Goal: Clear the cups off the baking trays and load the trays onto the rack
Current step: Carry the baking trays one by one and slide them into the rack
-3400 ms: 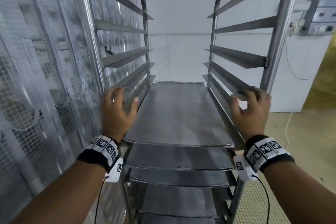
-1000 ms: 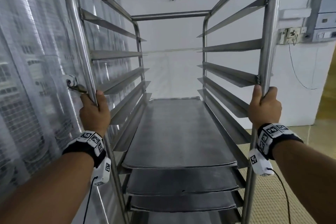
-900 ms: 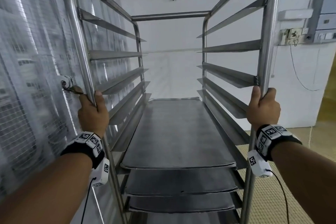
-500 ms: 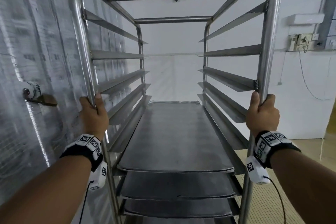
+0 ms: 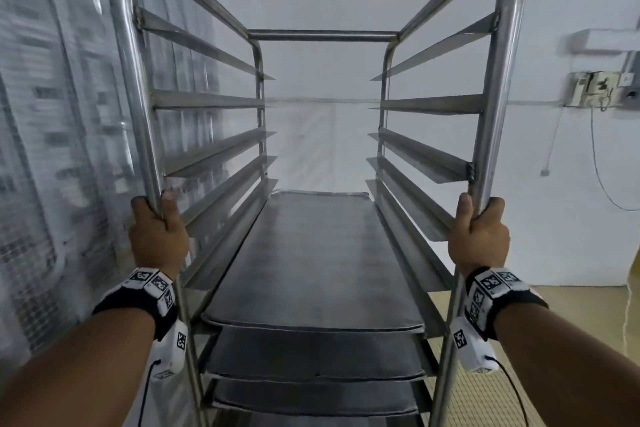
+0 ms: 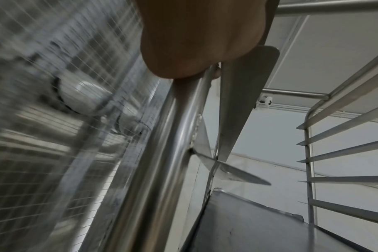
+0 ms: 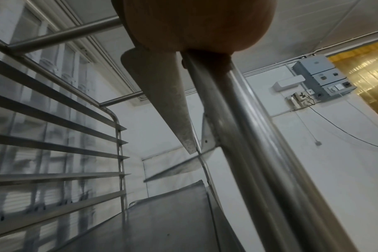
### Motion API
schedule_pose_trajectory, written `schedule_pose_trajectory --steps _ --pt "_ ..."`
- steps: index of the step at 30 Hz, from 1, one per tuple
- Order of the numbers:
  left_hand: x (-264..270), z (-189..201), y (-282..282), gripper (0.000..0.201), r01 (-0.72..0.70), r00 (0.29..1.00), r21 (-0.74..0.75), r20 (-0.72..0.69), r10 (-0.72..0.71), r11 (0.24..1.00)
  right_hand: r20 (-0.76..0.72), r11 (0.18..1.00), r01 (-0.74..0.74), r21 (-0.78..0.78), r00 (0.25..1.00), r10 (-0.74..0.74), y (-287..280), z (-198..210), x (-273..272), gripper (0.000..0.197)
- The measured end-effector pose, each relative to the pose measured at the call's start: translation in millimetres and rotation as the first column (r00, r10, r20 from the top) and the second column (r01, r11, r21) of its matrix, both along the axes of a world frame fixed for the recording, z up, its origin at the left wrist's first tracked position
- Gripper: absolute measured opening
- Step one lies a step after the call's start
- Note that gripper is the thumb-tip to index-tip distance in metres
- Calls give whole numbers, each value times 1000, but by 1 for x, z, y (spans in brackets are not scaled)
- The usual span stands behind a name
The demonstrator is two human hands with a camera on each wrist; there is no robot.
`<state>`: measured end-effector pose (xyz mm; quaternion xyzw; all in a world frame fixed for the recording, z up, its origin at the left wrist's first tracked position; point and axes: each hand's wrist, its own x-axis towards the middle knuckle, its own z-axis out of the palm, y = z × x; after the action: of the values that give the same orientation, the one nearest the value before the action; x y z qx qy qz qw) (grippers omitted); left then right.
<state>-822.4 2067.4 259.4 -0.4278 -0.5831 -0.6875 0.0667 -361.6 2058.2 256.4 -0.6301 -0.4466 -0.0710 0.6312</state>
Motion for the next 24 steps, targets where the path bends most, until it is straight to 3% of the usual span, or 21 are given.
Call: schedule_pose_trajectory --steps 12,15,21,24 --pt "-6 -9 163 48 41 999 44 -21 -41 998 -91 1000 14 -21 996 -16 154 -20 -9 37" --pt "-9 -12 203 56 56 998 40 -37 -55 998 -124 1000 15 -23 992 -18 192 -23 -12 38" --pt "-12 -14 279 48 94 995 34 -39 -92 995 -141 999 28 -33 989 -33 264 -31 -17 42" --pt "-15 -18 318 54 95 995 25 -45 -93 995 -137 999 43 -12 990 -44 302 -36 -16 46"
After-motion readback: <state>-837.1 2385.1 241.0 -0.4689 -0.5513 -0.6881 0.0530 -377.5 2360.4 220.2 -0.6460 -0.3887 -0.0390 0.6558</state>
